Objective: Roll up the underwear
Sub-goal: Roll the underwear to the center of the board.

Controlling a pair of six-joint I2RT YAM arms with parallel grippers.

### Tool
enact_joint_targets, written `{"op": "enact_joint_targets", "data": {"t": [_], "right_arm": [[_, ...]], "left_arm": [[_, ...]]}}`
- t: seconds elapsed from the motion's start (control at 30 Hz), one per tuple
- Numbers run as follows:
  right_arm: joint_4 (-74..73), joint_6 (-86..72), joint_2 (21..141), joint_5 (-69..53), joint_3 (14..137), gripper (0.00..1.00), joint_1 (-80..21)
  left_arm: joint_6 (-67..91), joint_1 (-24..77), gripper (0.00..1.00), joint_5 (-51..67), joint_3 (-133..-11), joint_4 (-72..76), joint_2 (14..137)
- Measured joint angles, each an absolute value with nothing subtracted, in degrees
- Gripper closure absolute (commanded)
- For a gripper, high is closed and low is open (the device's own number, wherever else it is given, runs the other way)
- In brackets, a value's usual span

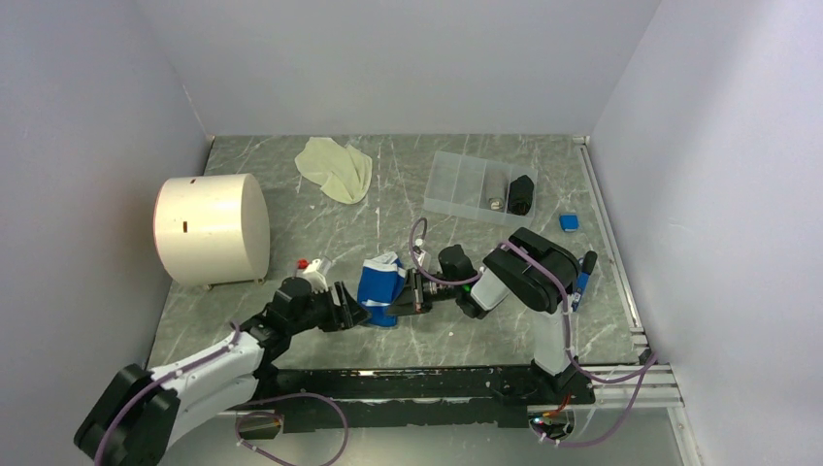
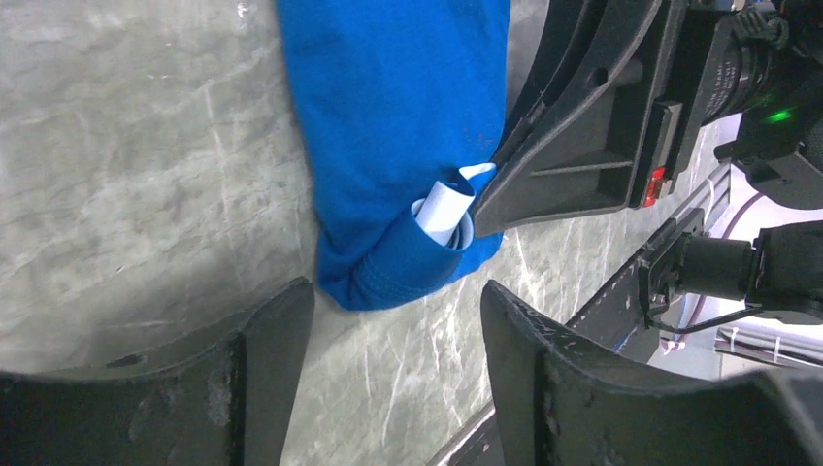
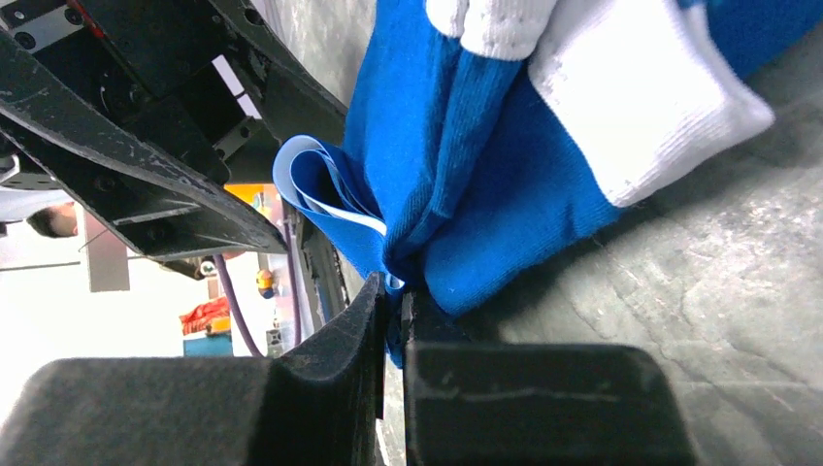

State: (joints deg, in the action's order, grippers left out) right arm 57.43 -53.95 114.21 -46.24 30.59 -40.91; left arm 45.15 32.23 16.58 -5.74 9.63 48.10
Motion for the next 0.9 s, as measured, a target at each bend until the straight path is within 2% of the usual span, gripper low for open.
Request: {"op": "enact_joint_targets", "data": {"t": [0.13,0.27,0.53,0.67,0.9], "right_arm": [[57.0,-54.0,114.2,-46.6,30.8,0.92,-40.8],[57.0,-54.0,114.3,-46.7,30.8,0.91,-40.8],[56.7,-54.0,114.2,-46.9,31.0,0.87,-40.8],[56.1,-54.0,113.7,-46.9,31.0,0.80,-40.8],[53.0,-52.2,112.2,-47.2,31.8,0.73,-40.8]], "left_arm": [[48.4,35.3,0.30,14.6,-5.7,17.5,54.9],[51.7,37.6,0.37,11.6,-5.4,23.9,59.2],[56.8,39.0,0.46,3.6,-5.7,20.9,59.0],[57.8,39.2,0.54,1.2,-6.3,18.5,58.4],[57.8,40.1,0.76,-0.4,-8.1,20.2,63.9]]}}
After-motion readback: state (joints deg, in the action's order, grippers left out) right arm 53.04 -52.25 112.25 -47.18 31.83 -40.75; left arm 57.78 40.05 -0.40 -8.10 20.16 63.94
